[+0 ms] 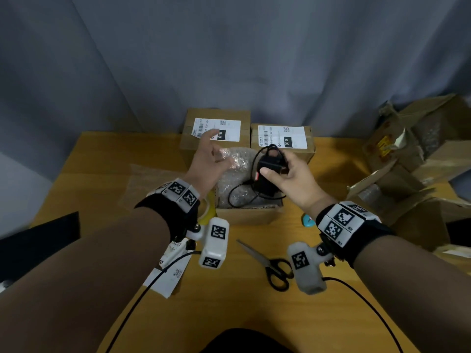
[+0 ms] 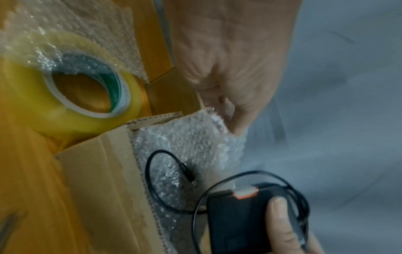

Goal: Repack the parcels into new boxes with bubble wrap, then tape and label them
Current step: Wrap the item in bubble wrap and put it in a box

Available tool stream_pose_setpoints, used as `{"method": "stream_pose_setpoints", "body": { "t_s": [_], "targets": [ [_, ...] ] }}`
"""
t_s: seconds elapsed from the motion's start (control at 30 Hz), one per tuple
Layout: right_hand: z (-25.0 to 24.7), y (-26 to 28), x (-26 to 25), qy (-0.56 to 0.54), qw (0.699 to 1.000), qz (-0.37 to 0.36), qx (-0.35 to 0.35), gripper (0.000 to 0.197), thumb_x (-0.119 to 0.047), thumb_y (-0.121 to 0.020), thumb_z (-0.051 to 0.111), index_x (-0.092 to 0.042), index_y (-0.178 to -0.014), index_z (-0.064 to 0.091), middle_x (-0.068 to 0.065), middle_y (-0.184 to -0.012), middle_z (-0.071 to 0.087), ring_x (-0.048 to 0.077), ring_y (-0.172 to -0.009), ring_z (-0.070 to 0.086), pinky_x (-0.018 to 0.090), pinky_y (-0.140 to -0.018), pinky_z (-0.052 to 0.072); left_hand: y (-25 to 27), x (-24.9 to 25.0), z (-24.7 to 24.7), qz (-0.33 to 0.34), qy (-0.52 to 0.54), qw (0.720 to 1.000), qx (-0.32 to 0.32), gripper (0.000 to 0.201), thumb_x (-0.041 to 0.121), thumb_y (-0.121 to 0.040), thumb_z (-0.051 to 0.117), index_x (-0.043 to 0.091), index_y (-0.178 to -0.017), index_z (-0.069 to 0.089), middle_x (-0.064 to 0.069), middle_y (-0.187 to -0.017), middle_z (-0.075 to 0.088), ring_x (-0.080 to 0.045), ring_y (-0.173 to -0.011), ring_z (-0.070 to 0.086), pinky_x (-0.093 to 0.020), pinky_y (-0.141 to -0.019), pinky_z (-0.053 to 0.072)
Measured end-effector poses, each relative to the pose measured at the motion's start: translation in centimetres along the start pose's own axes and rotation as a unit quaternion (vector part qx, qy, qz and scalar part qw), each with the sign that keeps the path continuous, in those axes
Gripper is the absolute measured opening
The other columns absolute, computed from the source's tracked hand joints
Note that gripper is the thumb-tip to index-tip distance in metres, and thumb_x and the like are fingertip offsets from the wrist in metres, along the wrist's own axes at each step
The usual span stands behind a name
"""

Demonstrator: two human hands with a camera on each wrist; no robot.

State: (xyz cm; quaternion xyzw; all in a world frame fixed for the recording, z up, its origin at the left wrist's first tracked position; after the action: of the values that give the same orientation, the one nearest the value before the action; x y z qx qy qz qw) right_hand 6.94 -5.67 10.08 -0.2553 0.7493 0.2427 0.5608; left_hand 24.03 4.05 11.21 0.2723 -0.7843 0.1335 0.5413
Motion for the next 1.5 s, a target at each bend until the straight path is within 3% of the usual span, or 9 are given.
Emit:
{"method": "stream_pose_setpoints", "body": {
  "t_s": [0.2,0.37,0.57,0.77,0.97,1.07,1.17,1.3,1.5],
  "targets": [
    [-0.7,0.4,0.0,0.004,1.000,0.021,0.017,0.040,-0.012,-0.087,0.067,-0.012,-0.124,0.053,0.001,-0.110,0.064,0.016,-0.106,0.060,0.034,-0.092,0.053,1.3,-1.0,0.2,-0.044,-0.147,0.973,-0.170,0.028,0.031,-0.089,0.062,0.004,-0.093,0.055,0.000,-0.083,0.055,-0.013,-0.076,0.053,-0.021,-0.065,0.041],
    [1.6,0.8,-1.8,0.156,0.983,-0.060,-0.077,0.044,-0.012,-0.093,0.057,-0.011,-0.134,0.041,0.003,-0.122,0.049,0.019,-0.118,0.047,0.034,-0.103,0.041,1.2,0.1,0.5,0.009,-0.213,0.967,-0.141,0.011,0.022,-0.099,0.045,0.012,-0.103,0.046,0.002,-0.094,0.053,-0.008,-0.079,0.049,-0.018,-0.061,0.037],
    [5.8,-0.2,0.1,0.452,0.862,-0.062,-0.220,0.050,-0.013,-0.090,0.059,-0.016,-0.136,0.039,0.006,-0.127,0.048,0.024,-0.115,0.048,0.040,-0.097,0.041,1.1,-1.7,0.8,-0.010,-0.336,0.927,-0.169,0.018,0.012,-0.093,0.053,0.005,-0.110,0.056,-0.011,-0.107,0.063,-0.026,-0.099,0.060,-0.030,-0.078,0.045],
    [7.7,-0.5,2.3,0.431,0.867,-0.040,-0.246,0.041,-0.023,-0.089,0.065,-0.019,-0.128,0.052,0.006,-0.125,0.057,0.025,-0.118,0.048,0.032,-0.097,0.035,1.8,-2.8,0.7,0.020,-0.384,0.910,-0.156,0.025,0.016,-0.097,0.046,0.015,-0.120,0.057,-0.007,-0.113,0.064,-0.022,-0.100,0.060,-0.031,-0.083,0.048],
    [2.0,-0.1,-1.1,0.329,0.938,-0.086,0.071,0.062,-0.036,-0.086,0.064,-0.016,-0.139,0.039,0.007,-0.136,0.041,0.024,-0.128,0.037,0.040,-0.108,0.029,1.6,-2.9,0.7,0.051,-0.393,0.906,-0.150,0.017,0.021,-0.095,0.049,0.020,-0.112,0.050,-0.003,-0.096,0.064,-0.019,-0.085,0.060,-0.041,-0.077,0.052],
    [0.0,-1.1,1.3,0.320,0.947,0.036,0.021,0.068,-0.030,-0.084,0.069,-0.015,-0.142,0.036,0.006,-0.138,0.045,0.026,-0.130,0.040,0.047,-0.111,0.033,1.6,-2.6,0.9,0.085,-0.382,0.909,-0.147,0.018,0.017,-0.093,0.051,0.025,-0.100,0.037,0.003,-0.081,0.060,-0.017,-0.073,0.058,-0.037,-0.066,0.051],
    [-0.1,-0.7,1.3,0.306,0.949,-0.073,-0.027,0.011,-0.009,-0.086,0.065,-0.009,-0.097,0.065,-0.001,-0.096,0.059,0.019,-0.093,0.057,0.038,-0.085,0.048,1.8,-2.2,1.2,0.108,-0.384,0.901,-0.170,0.023,0.014,-0.093,0.050,0.025,-0.113,0.048,0.001,-0.090,0.064,-0.016,-0.081,0.058,-0.034,-0.073,0.050],
    [1.5,0.1,1.0,0.406,0.899,-0.102,-0.132,0.030,0.002,-0.087,0.055,-0.016,-0.104,0.073,0.004,-0.107,0.070,0.023,-0.097,0.064,0.035,-0.088,0.050,1.9,-1.9,0.9,0.117,-0.405,0.890,-0.174,0.032,0.013,-0.097,0.043,0.025,-0.122,0.060,0.000,-0.111,0.065,-0.018,-0.103,0.053,-0.035,-0.089,0.043],
    [5.8,0.4,2.5,0.412,0.846,0.149,-0.305,0.045,-0.044,-0.097,0.033,-0.011,-0.114,0.059,0.013,-0.122,0.058,0.025,-0.105,0.051,0.037,-0.092,0.041,2.3,-2.4,2.1,0.136,-0.537,0.795,-0.246,0.036,0.016,-0.097,0.045,0.032,-0.125,0.060,0.004,-0.113,0.052,-0.018,-0.102,0.037,-0.032,-0.085,0.030]
  ]
}}
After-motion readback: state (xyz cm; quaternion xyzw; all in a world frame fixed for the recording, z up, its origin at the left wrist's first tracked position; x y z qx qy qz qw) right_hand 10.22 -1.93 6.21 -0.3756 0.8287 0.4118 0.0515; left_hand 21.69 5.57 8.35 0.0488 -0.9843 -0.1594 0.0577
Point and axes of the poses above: each hand's wrist, its own y-axis away from the middle knuckle, its own z-axis out of the palm, x = y × z, the point moved 5 cm from there along -y, towards the middle knuckle
